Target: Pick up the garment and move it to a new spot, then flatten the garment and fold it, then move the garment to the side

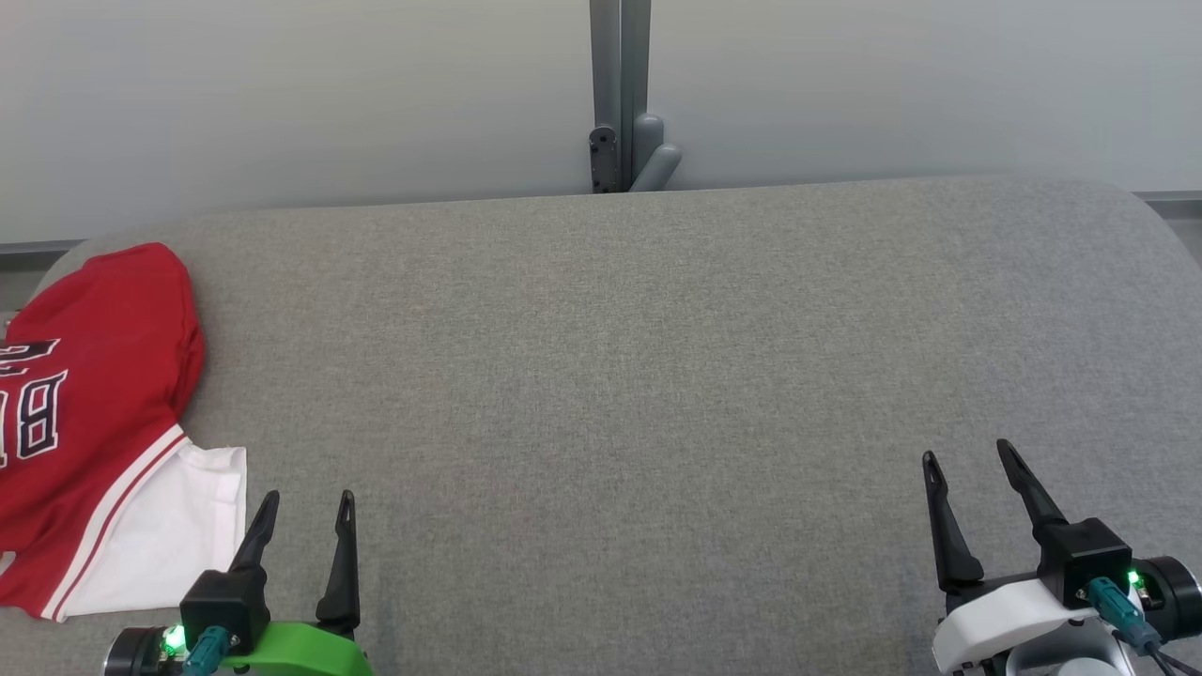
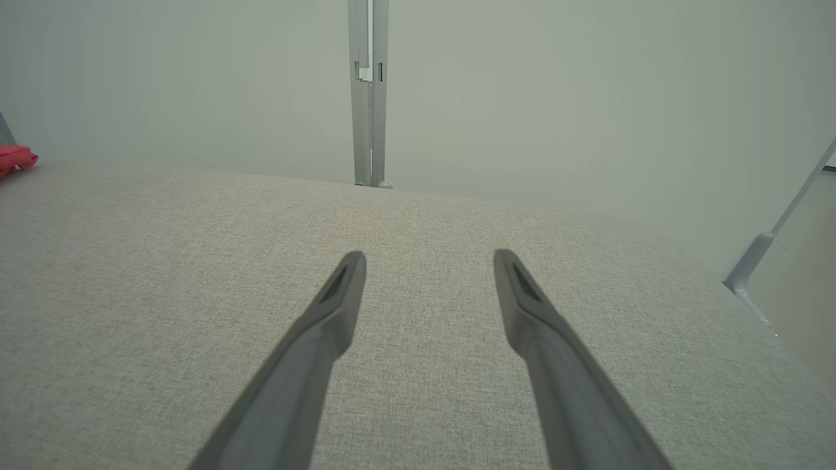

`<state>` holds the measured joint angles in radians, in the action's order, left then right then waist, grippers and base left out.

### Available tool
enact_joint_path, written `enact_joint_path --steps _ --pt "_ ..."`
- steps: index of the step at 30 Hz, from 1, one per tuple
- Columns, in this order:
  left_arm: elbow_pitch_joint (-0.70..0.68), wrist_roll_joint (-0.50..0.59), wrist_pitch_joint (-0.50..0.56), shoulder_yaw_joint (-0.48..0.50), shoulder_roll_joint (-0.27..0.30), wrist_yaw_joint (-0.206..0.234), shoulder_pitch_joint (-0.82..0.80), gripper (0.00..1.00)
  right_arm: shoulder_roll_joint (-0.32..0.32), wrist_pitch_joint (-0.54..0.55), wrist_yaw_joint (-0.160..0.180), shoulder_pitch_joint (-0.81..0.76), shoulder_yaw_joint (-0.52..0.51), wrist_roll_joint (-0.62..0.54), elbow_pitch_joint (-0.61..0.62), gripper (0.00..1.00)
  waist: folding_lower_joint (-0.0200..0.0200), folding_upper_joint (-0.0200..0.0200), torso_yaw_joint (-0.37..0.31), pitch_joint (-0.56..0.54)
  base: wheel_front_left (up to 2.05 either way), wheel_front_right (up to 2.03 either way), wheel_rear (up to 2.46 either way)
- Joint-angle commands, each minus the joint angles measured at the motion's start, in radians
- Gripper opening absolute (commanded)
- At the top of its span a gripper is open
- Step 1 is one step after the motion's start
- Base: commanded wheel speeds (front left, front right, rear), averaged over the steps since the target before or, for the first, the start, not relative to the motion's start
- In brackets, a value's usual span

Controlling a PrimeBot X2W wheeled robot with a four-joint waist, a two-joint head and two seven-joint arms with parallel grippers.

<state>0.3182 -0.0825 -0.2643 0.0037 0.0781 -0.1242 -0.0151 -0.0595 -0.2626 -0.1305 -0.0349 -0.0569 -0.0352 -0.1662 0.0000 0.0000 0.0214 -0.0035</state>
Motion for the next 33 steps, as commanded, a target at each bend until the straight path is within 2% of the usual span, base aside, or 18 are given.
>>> enact_joint_path --steps 1,17,24,33 --pt "0.0 0.004 0.0 0.005 0.0 -0.005 0.005 1.0 -0.006 -0.003 0.0 -0.006 -0.001 0.0 -0.002 1.0 0.0 0.0 0.0 0.001 0.0 0.0 0.0" --pt "0.01 0.004 0.0 0.003 -0.004 -0.006 -0.006 1.0 -0.003 -0.003 0.0 -0.012 0.002 0.01 -0.001 1.0 0.0 0.0 0.018 -0.002 0.0 0.0 0.0" --pt "0.014 0.002 0.0 0.002 -0.002 -0.007 -0.012 1.0 -0.002 -0.003 0.0 -0.01 0.02 0.013 -0.007 1.0 0.0 0.0 0.096 -0.011 0.0 0.0 0.0" --pt "0.019 -0.006 0.0 0.033 0.015 -0.006 0.02 1.0 0.001 -0.003 0.0 0.0 0.051 0.02 -0.019 1.0 0.0 0.0 0.267 -0.024 0.0 0.0 0.0"
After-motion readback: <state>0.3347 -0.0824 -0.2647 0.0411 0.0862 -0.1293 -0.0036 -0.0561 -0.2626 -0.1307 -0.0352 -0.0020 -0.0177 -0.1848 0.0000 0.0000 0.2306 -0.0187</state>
